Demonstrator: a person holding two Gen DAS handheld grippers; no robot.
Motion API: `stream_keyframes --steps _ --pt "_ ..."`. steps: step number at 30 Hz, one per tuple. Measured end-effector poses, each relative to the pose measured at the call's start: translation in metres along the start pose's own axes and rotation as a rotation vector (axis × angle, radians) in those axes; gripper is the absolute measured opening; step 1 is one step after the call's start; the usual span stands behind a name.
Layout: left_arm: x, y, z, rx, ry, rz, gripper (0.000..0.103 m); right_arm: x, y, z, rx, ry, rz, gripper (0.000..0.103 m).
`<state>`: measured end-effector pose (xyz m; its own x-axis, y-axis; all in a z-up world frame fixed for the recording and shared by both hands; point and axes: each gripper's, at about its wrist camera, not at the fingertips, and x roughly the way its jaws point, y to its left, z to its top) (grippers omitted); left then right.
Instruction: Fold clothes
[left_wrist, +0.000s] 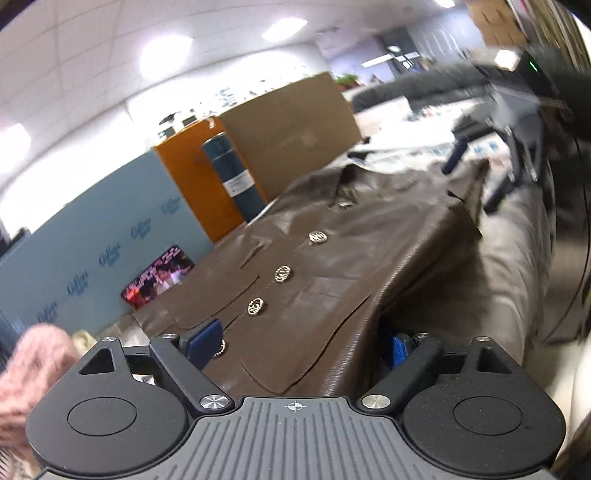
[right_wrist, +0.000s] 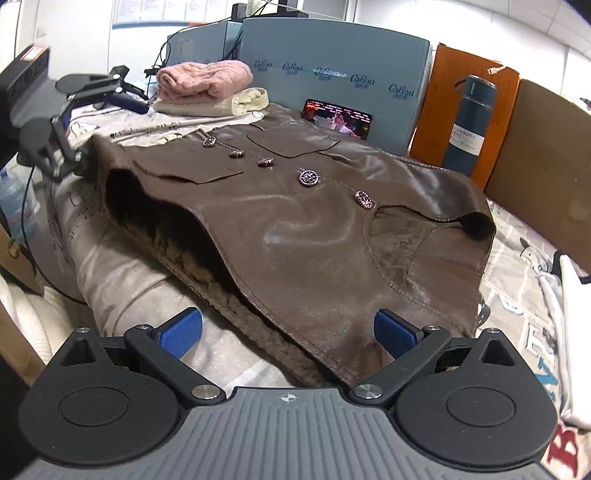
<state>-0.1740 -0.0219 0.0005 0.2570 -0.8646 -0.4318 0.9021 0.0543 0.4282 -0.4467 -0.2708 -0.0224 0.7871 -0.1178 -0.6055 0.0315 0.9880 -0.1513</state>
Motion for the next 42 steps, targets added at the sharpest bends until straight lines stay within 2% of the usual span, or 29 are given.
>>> stream_keyframes --steps 4,10,12,16,18,22,25,28,30,31,32,33,34,35,36,39,42 --pt "0.004 0.021 0.007 -0.107 -0.03 0.001 0.09 0.005 0.0 0.006 -0.032 0.0 -0.027 0.102" --pt "0.006 0.04 0.012 -0.202 -0.056 -0.016 0.09 0.013 0.015 0.018 -0.051 -0.074 0.074 0.102" --pt "0.006 0.039 0.01 -0.198 -0.055 -0.025 0.09 0.022 0.02 0.023 -0.067 -0.07 0.037 0.102" --pt "0.004 0.032 0.003 -0.156 -0.026 -0.023 0.09 0.031 0.015 0.024 -0.111 -0.042 -0.123 0.101" --pt "0.001 0.026 -0.002 -0.13 -0.007 -0.019 0.09 0.029 0.003 0.021 -0.092 -0.022 -0.207 0.1" --pt "-0.003 0.006 -0.014 -0.023 0.082 0.0 0.091 0.019 -0.013 0.01 -0.076 0.008 -0.33 0.1" --pt "-0.005 -0.006 -0.021 0.065 0.143 0.037 0.091 0.014 -0.014 0.001 -0.101 0.011 -0.369 0.1" --pt "-0.011 -0.006 -0.024 0.084 0.126 0.098 0.09 0.012 -0.012 -0.003 -0.139 -0.007 -0.388 0.098" --pt "-0.013 -0.007 -0.026 0.111 0.104 0.147 0.088 0.011 -0.01 -0.005 -0.164 -0.018 -0.401 0.088" --pt "-0.013 -0.008 -0.027 0.122 0.097 0.144 0.077 0.011 -0.007 -0.006 -0.188 -0.026 -0.4 0.084" --pt "-0.014 -0.008 -0.028 0.134 0.092 0.137 0.067 0.01 -0.004 -0.006 -0.216 -0.033 -0.395 0.072" --pt "-0.013 -0.01 -0.028 0.147 0.096 0.12 0.045 0.009 -0.001 -0.007 -0.245 -0.039 -0.38 0.058" --pt "-0.013 -0.011 -0.028 0.158 0.101 0.111 0.037 0.008 0.0 -0.008 -0.264 -0.036 -0.354 0.049" --pt "-0.012 -0.011 -0.028 0.163 0.105 0.099 0.034 0.008 0.001 -0.009 -0.281 -0.03 -0.327 0.036" --pt "-0.012 -0.011 -0.028 0.151 0.107 0.08 0.025 0.007 0.001 -0.01 -0.275 -0.017 -0.305 0.025" --pt "-0.012 -0.011 -0.029 0.124 0.109 0.059 0.016 0.003 -0.002 -0.013 -0.219 0.003 -0.263 0.009" --pt "-0.019 -0.011 -0.026 0.099 0.096 0.048 0.013 -0.01 -0.007 -0.011 -0.148 -0.03 -0.226 0.007"
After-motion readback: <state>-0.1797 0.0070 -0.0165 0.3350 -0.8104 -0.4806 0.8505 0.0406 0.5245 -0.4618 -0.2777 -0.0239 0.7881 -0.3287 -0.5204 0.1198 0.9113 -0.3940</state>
